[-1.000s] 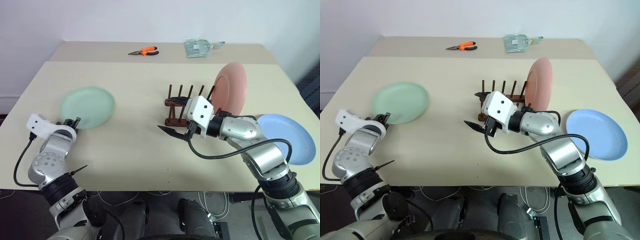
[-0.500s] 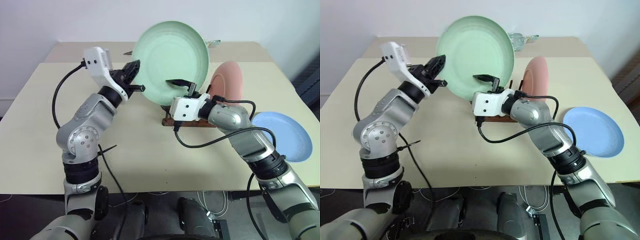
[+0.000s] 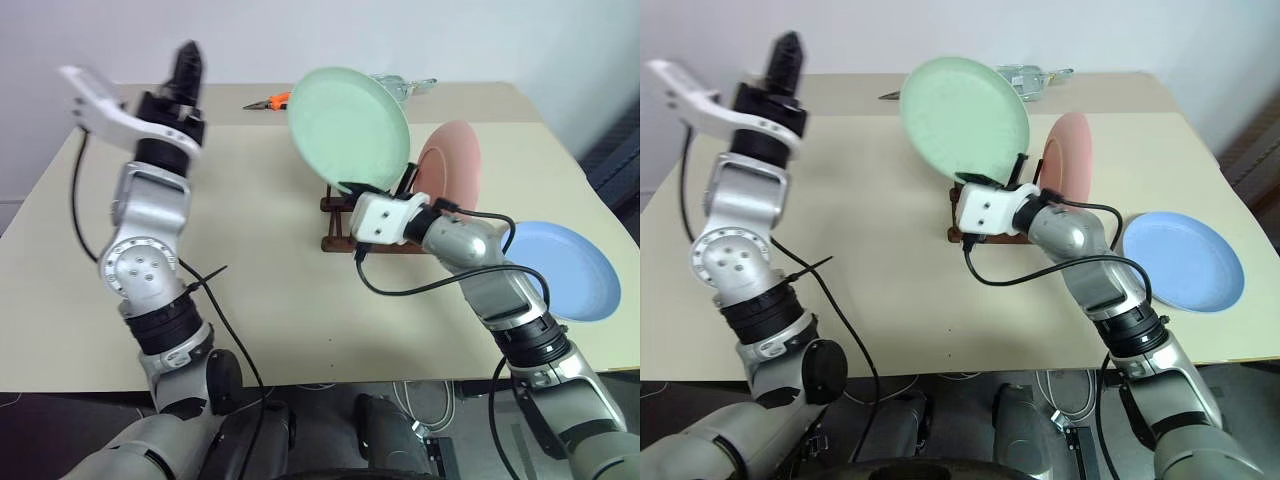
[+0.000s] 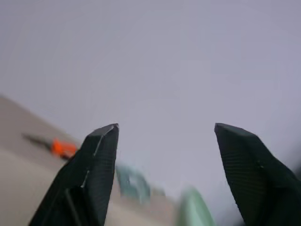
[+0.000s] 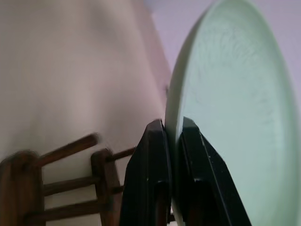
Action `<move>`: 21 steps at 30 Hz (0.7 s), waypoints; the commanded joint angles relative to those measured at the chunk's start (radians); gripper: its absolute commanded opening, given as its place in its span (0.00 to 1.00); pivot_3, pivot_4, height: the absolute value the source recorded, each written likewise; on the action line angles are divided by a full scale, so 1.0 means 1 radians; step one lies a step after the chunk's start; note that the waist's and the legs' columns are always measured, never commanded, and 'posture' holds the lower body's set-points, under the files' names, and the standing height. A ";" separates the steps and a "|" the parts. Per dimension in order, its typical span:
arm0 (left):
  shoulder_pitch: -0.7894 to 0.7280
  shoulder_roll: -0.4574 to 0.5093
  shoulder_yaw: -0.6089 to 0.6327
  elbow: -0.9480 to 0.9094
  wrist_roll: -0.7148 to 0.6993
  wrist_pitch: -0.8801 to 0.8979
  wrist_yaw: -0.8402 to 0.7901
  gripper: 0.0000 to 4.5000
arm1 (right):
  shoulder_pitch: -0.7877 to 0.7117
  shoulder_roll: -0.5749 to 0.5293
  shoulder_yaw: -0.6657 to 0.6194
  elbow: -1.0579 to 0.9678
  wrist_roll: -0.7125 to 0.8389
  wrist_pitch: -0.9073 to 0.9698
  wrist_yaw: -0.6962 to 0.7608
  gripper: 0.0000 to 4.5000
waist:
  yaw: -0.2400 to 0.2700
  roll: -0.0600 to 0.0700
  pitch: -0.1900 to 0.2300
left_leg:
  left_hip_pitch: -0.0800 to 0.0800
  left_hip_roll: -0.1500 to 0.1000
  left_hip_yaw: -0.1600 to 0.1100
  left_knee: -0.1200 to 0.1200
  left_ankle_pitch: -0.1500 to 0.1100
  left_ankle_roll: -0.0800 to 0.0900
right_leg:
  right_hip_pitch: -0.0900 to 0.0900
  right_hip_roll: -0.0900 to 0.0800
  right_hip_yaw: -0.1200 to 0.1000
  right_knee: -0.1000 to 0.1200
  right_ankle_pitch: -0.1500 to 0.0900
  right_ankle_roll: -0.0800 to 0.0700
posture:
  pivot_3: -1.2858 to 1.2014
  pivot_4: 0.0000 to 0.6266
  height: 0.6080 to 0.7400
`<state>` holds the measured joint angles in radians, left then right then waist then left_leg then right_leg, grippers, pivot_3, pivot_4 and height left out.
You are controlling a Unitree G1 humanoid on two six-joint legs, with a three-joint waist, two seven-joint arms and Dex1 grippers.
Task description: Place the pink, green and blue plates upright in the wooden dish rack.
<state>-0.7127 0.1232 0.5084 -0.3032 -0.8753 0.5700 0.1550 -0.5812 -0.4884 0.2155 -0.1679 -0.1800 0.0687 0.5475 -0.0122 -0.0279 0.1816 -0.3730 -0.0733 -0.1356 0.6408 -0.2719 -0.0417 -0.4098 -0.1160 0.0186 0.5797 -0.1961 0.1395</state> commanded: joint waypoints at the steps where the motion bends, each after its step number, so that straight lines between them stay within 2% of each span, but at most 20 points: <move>1: 0.142 0.147 -0.146 -0.008 0.166 -0.033 -0.183 0.67 | 0.009 0.102 -0.188 -0.196 0.351 0.246 0.012 0.00 | -0.001 0.000 0.000 | 0.000 0.000 0.000 -0.001 0.000 0.000 | 0.000 0.000 0.000 0.000 0.000 0.000 | 0.52 0.24 1.00; 4: 0.303 0.263 -0.338 -0.024 0.271 -0.059 -0.383 0.67 | 0.008 0.198 -0.348 -0.296 0.693 0.532 -0.058 0.00 | 0.006 0.001 0.000 | 0.001 0.000 -0.001 -0.003 0.000 0.000 | 0.000 0.001 0.001 0.000 0.000 -0.001 | 0.52 0.24 1.00; 8: 0.439 0.317 -0.477 -0.051 0.296 -0.072 -0.571 0.67 | 0.000 0.274 -0.479 -0.334 0.960 0.711 -0.210 0.00 | 0.015 0.002 0.001 | 0.000 0.000 -0.002 -0.003 0.000 0.000 | 0.000 0.001 0.001 -0.001 -0.001 -0.006 | 0.52 0.24 1.00; 14: 0.540 0.351 -0.568 -0.138 0.260 -0.027 -0.725 0.67 | 0.026 0.301 -0.518 -0.329 1.063 0.780 -0.365 0.00 | 0.011 0.007 0.000 | 0.000 0.002 -0.001 -0.009 0.001 0.000 | -0.006 0.001 0.001 0.000 -0.002 -0.008 | 0.52 0.24 1.00; 21: 0.552 0.344 -0.573 -0.172 0.260 -0.001 -0.750 0.67 | 0.059 0.278 -0.516 -0.276 1.090 0.794 -0.416 0.00 | 0.000 0.008 0.000 | 0.001 0.002 0.000 -0.009 0.001 0.000 | -0.005 0.001 0.002 0.000 -0.002 -0.008 | 0.52 0.24 1.00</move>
<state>-0.1586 0.4688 -0.0659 -0.4393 -0.6125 0.5661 -0.5894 -0.5156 -0.2031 -0.2878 -0.4336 0.8822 0.8678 0.1392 -0.0127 -0.0201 0.1814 -0.3723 -0.0716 -0.1355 0.6316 -0.2711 -0.0416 -0.4148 -0.1144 0.0203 0.5802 -0.1982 0.1317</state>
